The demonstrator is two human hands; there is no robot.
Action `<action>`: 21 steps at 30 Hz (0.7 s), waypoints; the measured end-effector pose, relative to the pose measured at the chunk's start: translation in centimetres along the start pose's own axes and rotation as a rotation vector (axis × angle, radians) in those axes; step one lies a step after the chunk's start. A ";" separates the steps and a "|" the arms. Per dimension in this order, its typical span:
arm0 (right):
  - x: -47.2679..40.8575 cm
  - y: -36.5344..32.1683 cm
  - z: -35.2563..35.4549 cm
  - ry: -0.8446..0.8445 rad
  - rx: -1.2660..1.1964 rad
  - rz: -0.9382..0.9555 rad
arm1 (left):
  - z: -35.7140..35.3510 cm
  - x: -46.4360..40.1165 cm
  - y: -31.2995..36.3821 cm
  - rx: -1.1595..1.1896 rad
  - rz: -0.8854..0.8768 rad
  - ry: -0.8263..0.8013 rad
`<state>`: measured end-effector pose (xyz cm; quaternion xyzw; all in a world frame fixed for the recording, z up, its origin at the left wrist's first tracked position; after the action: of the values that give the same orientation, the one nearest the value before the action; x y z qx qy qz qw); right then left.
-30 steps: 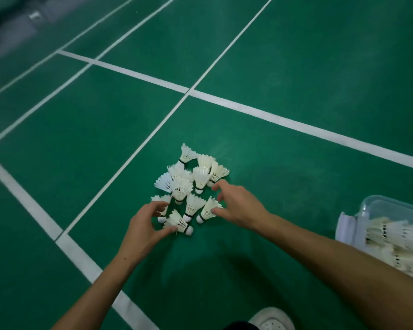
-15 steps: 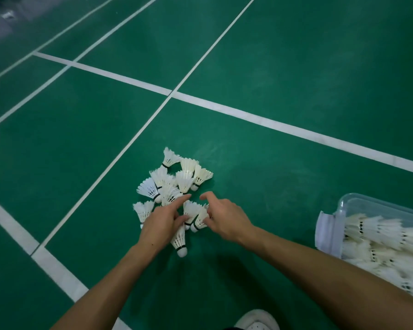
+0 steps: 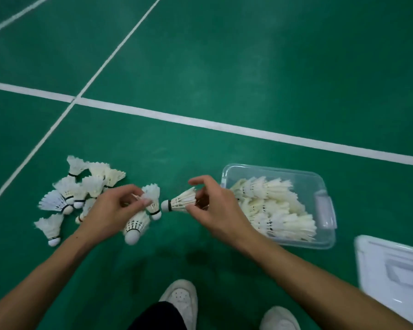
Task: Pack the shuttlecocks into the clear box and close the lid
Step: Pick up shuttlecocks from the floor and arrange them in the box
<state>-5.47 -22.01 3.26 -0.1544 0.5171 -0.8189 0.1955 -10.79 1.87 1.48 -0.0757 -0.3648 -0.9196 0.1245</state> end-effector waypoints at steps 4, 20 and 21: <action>4.6 1.2 6.5 0.181 -0.132 -0.061 | -1.2 0.1 8.9 0.091 -0.148 0.025; 2.0 8.6 8.5 0.164 0.207 -0.226 | -5.2 -1.5 14.0 0.228 -0.181 0.108; 1.8 8.7 8.0 0.143 0.222 -0.224 | -5.1 -1.5 13.9 0.229 -0.187 0.110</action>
<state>-1.97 -32.54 -1.16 -0.1297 0.4155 -0.8966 0.0815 -5.68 -11.18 6.51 0.0237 -0.4655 -0.8823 0.0661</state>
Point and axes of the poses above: each hand's wrist, its own x-axis away from the middle knuckle, its own z-axis out of the back of the hand, y = z × x, the point moved 7 cm from there along -x, towards the middle knuckle, and after that the axes turned 8 degrees about -x, right-handed, at the moved point
